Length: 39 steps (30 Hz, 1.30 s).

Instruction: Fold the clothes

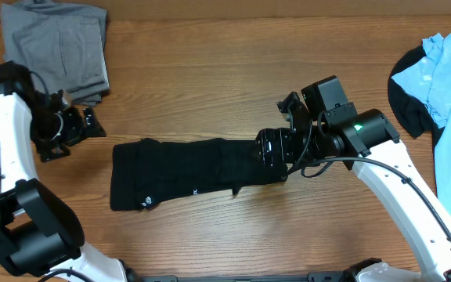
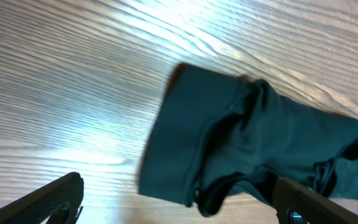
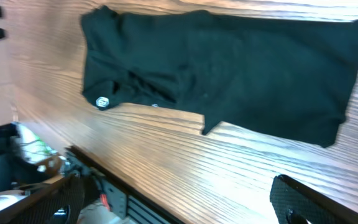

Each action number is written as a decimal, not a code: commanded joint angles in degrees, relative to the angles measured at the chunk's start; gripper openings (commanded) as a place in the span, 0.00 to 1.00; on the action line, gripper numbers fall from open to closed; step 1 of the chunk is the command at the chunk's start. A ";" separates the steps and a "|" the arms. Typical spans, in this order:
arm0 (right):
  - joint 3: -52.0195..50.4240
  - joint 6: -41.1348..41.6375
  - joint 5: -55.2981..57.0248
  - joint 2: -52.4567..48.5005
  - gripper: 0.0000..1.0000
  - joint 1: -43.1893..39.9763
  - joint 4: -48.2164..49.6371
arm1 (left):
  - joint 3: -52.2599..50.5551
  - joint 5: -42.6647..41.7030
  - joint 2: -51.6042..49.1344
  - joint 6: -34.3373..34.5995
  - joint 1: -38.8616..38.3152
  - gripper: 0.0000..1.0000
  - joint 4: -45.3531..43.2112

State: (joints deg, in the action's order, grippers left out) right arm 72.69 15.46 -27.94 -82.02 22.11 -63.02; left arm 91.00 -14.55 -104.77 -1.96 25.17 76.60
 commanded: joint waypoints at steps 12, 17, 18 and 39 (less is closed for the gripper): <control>0.02 -2.47 2.47 -0.09 1.00 -0.37 1.38 | -15.76 2.45 0.96 -0.63 1.16 1.00 -15.87; 0.02 -3.43 2.47 -0.09 1.00 -0.37 1.64 | -22.62 -4.98 0.96 -2.84 1.18 1.00 -20.17; 0.02 -3.58 2.47 -0.09 1.00 -0.37 1.64 | -23.74 -5.70 0.96 -3.04 1.16 1.00 -21.18; 0.02 -3.56 2.43 -0.09 1.00 -0.37 1.79 | -34.80 -13.25 0.96 -9.51 1.01 0.95 -25.83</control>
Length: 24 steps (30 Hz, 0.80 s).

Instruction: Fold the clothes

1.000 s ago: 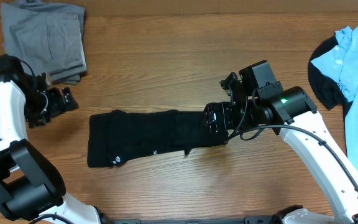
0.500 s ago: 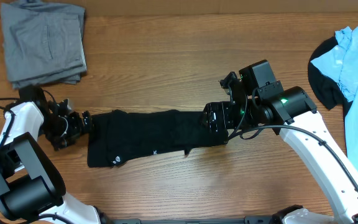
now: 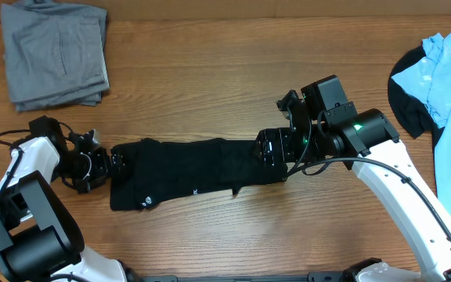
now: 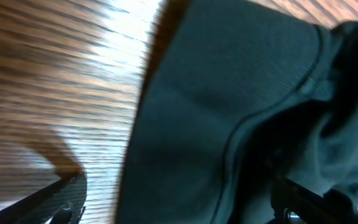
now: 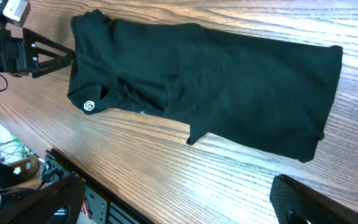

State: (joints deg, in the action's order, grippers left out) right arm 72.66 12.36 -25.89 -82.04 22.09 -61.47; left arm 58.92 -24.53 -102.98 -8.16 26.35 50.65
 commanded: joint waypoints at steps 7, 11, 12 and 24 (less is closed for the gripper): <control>0.04 -0.44 0.37 -0.07 1.00 -0.35 0.26 | -3.93 -5.55 -0.83 -3.45 -1.27 0.94 -0.22; 0.04 -0.44 0.37 -0.07 1.00 -0.35 0.26 | -4.02 -5.49 -0.83 -3.43 -3.45 0.93 -0.39; 0.04 -0.44 0.37 -0.07 1.00 -0.35 0.26 | -4.02 -5.49 -0.83 -3.41 -4.00 0.93 -0.50; 0.04 -0.46 0.39 -0.07 1.00 -0.35 0.04 | -4.02 -4.90 -0.83 -0.59 -11.08 0.72 -5.64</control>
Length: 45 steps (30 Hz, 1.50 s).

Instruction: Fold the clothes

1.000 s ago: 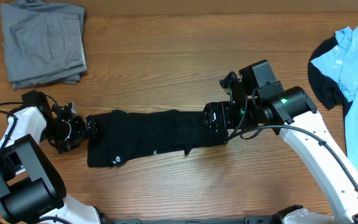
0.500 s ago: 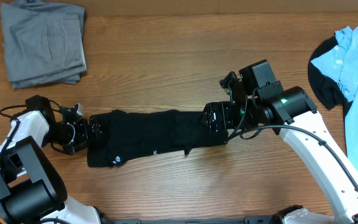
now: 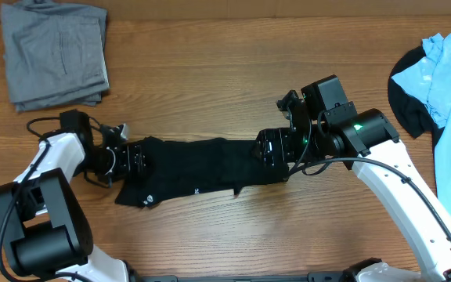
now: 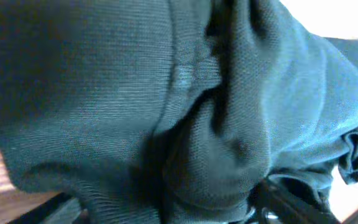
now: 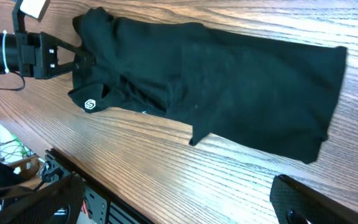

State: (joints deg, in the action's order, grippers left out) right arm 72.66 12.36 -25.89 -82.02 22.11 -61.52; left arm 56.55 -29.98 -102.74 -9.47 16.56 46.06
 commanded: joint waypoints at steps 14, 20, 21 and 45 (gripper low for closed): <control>-0.09 -0.48 0.39 -0.17 1.00 -0.37 0.04 | 2.25 18.60 -1.07 17.40 -1.77 0.04 2.99; -3.23 -0.44 0.39 -0.42 1.00 -0.37 2.60 | 15.74 21.46 -1.07 18.80 -1.75 0.04 15.23; -4.42 -0.44 0.39 -0.42 1.00 -0.37 3.98 | 18.58 21.42 -1.05 18.91 -1.86 0.04 17.59; -17.22 7.96 -9.84 -19.52 1.00 2.32 28.46 | 38.05 17.88 -1.07 22.43 -30.14 0.04 34.16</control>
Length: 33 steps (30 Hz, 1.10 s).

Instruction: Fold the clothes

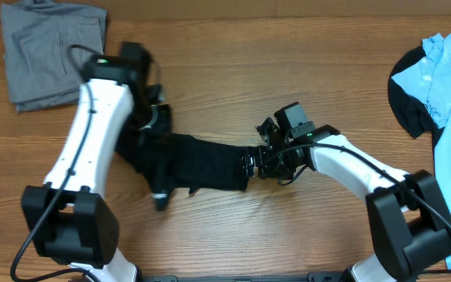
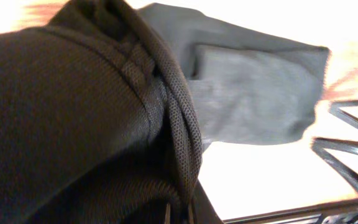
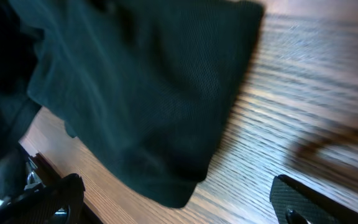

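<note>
A black garment (image 1: 206,163) lies across the middle of the table. Its left end is bunched and raised, with my left gripper (image 1: 153,121) shut on it. In the left wrist view black mesh fabric (image 2: 73,124) fills most of the frame and is pinched at the left gripper (image 2: 179,211). My right gripper (image 1: 258,163) is low at the garment's right end and open. In the right wrist view that end (image 3: 148,99) lies between the spread fingers (image 3: 48,199), and the right gripper (image 3: 179,205) holds nothing.
A folded grey garment (image 1: 53,55) lies at the far left corner, also seen behind the black fabric as the grey garment (image 2: 253,93). A light blue and black shirt (image 1: 445,78) lies at the right edge. Bare wooden table (image 1: 233,70) runs along the far side.
My left gripper was pressed into the garment's left end at table level; now it holds that end raised, further right and back. My right gripper has come down to the right end.
First my left gripper was open beside the grey garment, away from the black one, with the right hovering open over its right end. Then the left reached the left edge and pushed into it. Now it holds that end lifted and the garment lies shorter.
</note>
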Each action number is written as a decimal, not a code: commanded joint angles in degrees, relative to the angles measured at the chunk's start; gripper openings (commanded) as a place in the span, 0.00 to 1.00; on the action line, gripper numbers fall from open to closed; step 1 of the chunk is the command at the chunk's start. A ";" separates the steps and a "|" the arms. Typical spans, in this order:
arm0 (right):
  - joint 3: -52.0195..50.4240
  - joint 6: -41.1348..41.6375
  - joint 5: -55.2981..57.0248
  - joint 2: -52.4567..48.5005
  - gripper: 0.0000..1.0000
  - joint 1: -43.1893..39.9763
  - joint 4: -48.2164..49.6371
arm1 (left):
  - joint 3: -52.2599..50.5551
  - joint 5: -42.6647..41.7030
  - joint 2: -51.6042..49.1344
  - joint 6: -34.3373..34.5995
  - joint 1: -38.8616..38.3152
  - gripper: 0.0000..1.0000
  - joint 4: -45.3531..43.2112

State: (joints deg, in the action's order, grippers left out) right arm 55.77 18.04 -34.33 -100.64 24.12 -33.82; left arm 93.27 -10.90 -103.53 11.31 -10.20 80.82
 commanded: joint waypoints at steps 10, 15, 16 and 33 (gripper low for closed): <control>-0.33 2.89 -2.03 -1.18 1.00 0.31 1.03 | 0.09 -1.01 -0.31 4.66 -14.36 0.19 -8.04; -0.33 3.04 -2.03 -1.18 1.00 0.31 1.03 | -2.27 -1.64 -0.31 5.66 -15.67 0.22 -9.84; -0.31 3.04 -2.03 -1.18 1.00 0.31 1.03 | -2.86 -1.86 -0.31 5.64 -15.76 0.23 -10.23; 2.67 7.54 -3.32 7.78 1.00 -5.77 -2.64 | -5.38 -22.12 -0.28 3.19 -18.45 0.19 -19.15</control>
State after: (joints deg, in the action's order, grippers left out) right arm 56.03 24.25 -36.62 -98.26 20.62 -35.99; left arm 88.31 -27.79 -103.53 16.34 -26.70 62.11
